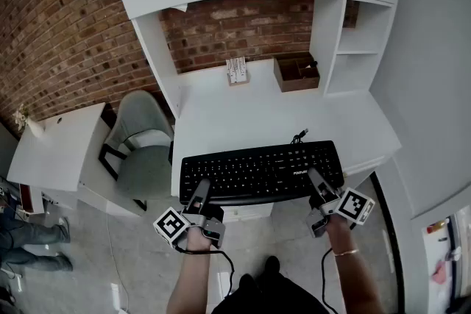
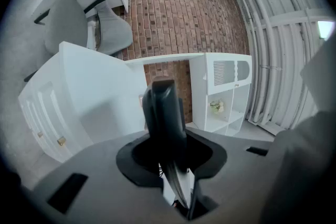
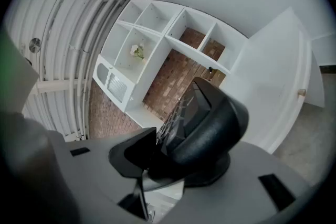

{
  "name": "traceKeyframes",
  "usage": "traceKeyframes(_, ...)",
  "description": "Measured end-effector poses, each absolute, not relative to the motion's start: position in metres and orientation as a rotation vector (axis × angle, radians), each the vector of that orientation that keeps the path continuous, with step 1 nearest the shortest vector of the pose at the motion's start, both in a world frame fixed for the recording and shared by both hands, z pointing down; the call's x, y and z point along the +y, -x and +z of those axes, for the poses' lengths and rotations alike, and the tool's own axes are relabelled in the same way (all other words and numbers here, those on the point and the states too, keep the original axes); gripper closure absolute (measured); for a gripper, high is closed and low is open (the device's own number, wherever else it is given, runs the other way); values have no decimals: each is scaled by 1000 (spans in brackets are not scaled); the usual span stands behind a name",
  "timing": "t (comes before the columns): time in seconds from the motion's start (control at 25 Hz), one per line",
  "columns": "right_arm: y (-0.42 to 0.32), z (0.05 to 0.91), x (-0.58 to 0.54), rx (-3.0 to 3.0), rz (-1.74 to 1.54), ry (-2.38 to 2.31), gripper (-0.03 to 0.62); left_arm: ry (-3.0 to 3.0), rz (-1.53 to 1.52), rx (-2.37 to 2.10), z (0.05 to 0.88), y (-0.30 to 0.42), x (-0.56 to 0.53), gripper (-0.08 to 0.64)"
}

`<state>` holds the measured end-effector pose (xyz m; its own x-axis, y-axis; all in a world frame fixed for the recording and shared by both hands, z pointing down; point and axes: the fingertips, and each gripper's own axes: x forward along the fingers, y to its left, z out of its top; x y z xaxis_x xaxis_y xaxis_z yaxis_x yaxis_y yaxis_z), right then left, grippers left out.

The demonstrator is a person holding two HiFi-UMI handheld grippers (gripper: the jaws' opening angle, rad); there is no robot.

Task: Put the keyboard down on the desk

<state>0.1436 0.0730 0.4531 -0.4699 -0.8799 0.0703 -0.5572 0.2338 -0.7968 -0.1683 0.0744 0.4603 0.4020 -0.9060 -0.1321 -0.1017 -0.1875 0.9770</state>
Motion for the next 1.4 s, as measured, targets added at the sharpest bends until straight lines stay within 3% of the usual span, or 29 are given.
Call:
traceKeyframes(0.68,-148,440,104,2061,-1073,1252,445,-1588,-939,-854,454,153,94,466)
traceKeyframes(1.4,-198,466,39,2028,-1121,1302,449,-1597,-927,-913,465,113,33,466)
